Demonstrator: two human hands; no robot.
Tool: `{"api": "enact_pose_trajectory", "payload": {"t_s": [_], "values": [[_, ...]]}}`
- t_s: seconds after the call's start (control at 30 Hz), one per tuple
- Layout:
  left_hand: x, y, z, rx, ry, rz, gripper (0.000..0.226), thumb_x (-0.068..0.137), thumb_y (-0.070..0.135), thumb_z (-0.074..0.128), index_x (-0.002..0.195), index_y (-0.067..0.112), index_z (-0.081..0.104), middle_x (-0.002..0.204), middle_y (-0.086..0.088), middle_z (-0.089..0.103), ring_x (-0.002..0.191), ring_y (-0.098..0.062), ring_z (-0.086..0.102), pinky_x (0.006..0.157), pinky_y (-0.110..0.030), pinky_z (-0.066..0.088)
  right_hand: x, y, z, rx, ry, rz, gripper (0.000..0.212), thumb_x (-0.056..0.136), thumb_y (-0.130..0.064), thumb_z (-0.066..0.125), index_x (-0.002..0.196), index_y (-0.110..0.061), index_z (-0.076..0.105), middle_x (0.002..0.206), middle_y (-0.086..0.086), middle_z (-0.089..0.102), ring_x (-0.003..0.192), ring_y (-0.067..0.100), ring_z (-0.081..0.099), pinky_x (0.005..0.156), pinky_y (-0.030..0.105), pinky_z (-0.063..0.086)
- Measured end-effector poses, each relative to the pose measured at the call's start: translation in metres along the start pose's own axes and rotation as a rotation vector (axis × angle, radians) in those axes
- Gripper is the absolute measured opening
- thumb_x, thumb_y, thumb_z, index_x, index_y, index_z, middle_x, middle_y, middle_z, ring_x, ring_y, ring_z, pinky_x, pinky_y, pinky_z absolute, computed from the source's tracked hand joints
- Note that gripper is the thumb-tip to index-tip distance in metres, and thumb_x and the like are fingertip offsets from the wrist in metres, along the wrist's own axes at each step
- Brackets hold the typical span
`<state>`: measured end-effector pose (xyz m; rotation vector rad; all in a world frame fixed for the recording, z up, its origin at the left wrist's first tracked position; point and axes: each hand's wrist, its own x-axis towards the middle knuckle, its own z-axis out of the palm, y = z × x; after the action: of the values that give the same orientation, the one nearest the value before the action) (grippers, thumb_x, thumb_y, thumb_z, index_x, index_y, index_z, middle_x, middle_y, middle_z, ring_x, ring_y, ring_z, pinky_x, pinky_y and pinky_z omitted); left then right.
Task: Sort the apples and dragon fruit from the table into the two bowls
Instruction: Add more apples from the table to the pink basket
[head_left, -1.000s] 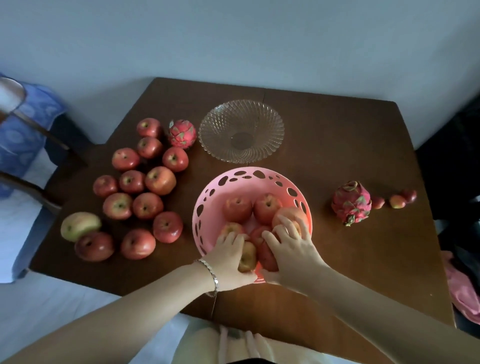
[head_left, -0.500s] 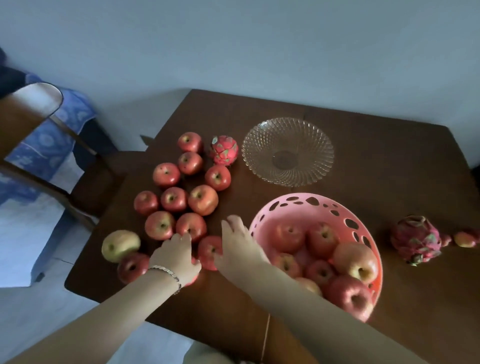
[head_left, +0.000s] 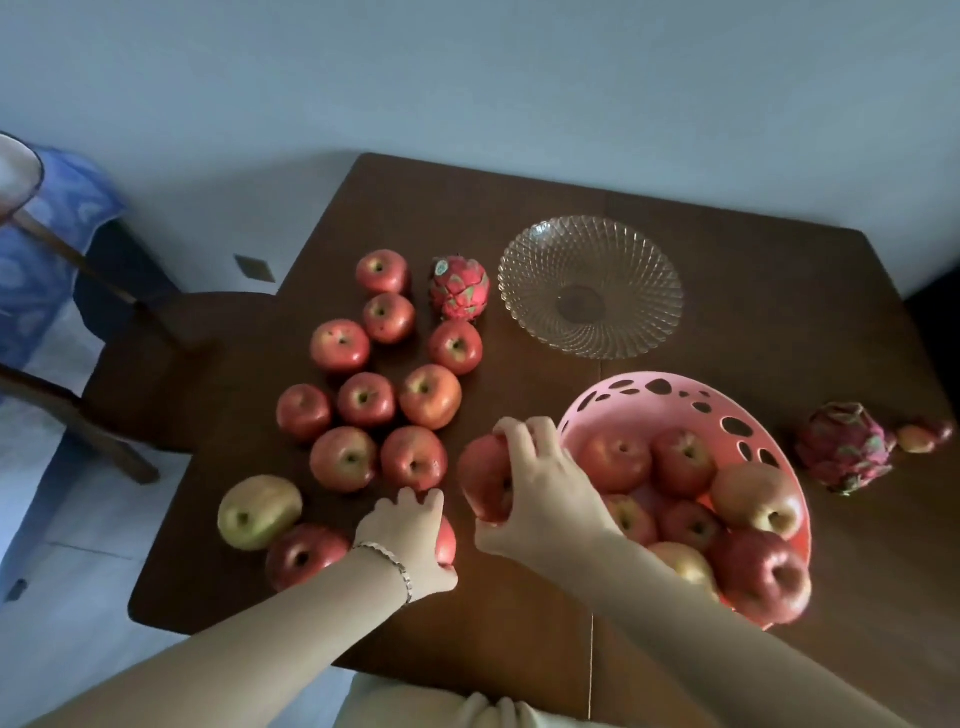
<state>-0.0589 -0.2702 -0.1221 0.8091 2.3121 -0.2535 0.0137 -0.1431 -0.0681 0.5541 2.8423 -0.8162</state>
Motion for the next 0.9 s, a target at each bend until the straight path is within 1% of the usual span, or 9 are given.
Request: {"api": "enact_pose_trajectory", "payload": {"t_s": [0.1, 0.23, 0.3, 0.4, 0.47, 0.57, 0.63, 0.77, 0.9], "values": [[-0.005, 0.006, -0.01, -0.197, 0.163, 0.023, 0.074, 0.071, 0.047, 0.062, 0.134, 0.024, 0.031, 0.127, -0.006, 0.041, 0.112, -0.03, 0.047, 0.091, -0.036, 0.044, -0.016, 0.03, -0.044, 0.135, 0.048, 0.06, 0.081, 0.062, -0.029, 0.074, 0.132, -0.029, 0.033, 0.119, -0.004, 0.033, 0.096, 0.019, 0.055, 0.083, 0.027, 0.048], [-0.009, 0.026, -0.029, -0.394, 0.401, 0.078, 0.072, 0.068, 0.045, 0.067, 0.131, 0.028, 0.037, 0.123, -0.004, 0.04, 0.113, -0.028, 0.041, 0.095, -0.033, 0.04, -0.025, 0.078, -0.053, 0.022, -0.134, 0.137, 0.082, 0.06, -0.031, 0.075, 0.131, -0.031, 0.034, 0.127, -0.005, 0.033, 0.102, 0.017, 0.055, 0.086, 0.027, 0.05], [-0.012, 0.039, -0.037, -0.476, 0.486, 0.081, 0.07, 0.066, 0.042, 0.071, 0.127, 0.028, 0.041, 0.119, -0.004, 0.041, 0.111, -0.028, 0.04, 0.094, -0.03, 0.036, -0.03, 0.092, -0.043, -0.061, -0.237, 0.101, 0.087, 0.059, -0.032, 0.075, 0.134, -0.034, 0.031, 0.13, -0.007, 0.031, 0.105, 0.019, 0.056, 0.088, 0.029, 0.05], [-0.018, 0.053, -0.044, -0.56, 0.558, 0.091, 0.069, 0.063, 0.035, 0.075, 0.125, 0.028, 0.046, 0.119, -0.004, 0.042, 0.109, -0.03, 0.042, 0.092, -0.031, 0.035, -0.033, 0.1, -0.028, -0.129, -0.257, -0.016, 0.085, 0.062, -0.035, 0.073, 0.136, -0.032, 0.03, 0.13, -0.008, 0.033, 0.113, 0.018, 0.051, 0.086, 0.025, 0.045], [-0.019, 0.06, -0.047, -0.565, 0.568, 0.106, 0.069, 0.063, 0.034, 0.076, 0.126, 0.028, 0.047, 0.121, -0.004, 0.044, 0.108, -0.031, 0.043, 0.093, -0.032, 0.036, -0.033, 0.101, -0.022, -0.12, -0.224, -0.075, 0.081, 0.064, -0.035, 0.074, 0.134, -0.028, 0.034, 0.127, -0.006, 0.035, 0.113, 0.019, 0.049, 0.083, 0.023, 0.044], [-0.014, 0.069, -0.052, -0.556, 0.562, 0.128, 0.073, 0.063, 0.035, 0.077, 0.128, 0.026, 0.046, 0.121, -0.004, 0.048, 0.11, -0.03, 0.046, 0.095, -0.033, 0.037, -0.035, 0.105, -0.014, -0.006, -0.2, -0.031, 0.085, 0.062, -0.035, 0.077, 0.135, -0.029, 0.033, 0.128, -0.007, 0.032, 0.107, 0.019, 0.053, 0.084, 0.025, 0.048], [-0.008, 0.079, -0.059, -0.521, 0.545, 0.169, 0.077, 0.062, 0.035, 0.078, 0.131, 0.024, 0.043, 0.123, -0.004, 0.051, 0.113, -0.03, 0.047, 0.097, -0.035, 0.038, -0.038, 0.106, -0.01, 0.052, -0.188, -0.016, 0.088, 0.063, -0.034, 0.077, 0.137, -0.027, 0.03, 0.131, -0.007, 0.029, 0.111, 0.018, 0.051, 0.088, 0.027, 0.049], [0.007, 0.107, -0.079, -0.324, 0.459, 0.29, 0.07, 0.065, 0.034, 0.077, 0.126, 0.023, 0.043, 0.124, -0.003, 0.052, 0.109, -0.029, 0.047, 0.092, -0.038, 0.044, -0.043, 0.111, -0.009, 0.07, -0.129, -0.006, 0.087, 0.067, -0.044, 0.073, 0.139, -0.023, 0.029, 0.138, -0.007, 0.034, 0.127, 0.017, 0.032, 0.108, 0.03, 0.033], [0.024, 0.126, -0.089, -0.091, 0.303, 0.442, 0.068, 0.07, 0.025, 0.074, 0.129, 0.022, 0.041, 0.134, 0.0, 0.046, 0.118, -0.027, 0.042, 0.095, -0.04, 0.044, -0.05, 0.116, -0.013, 0.087, -0.106, 0.033, 0.087, 0.067, -0.049, 0.073, 0.139, -0.022, 0.033, 0.133, -0.003, 0.037, 0.123, 0.016, 0.032, 0.109, 0.027, 0.027]]}}
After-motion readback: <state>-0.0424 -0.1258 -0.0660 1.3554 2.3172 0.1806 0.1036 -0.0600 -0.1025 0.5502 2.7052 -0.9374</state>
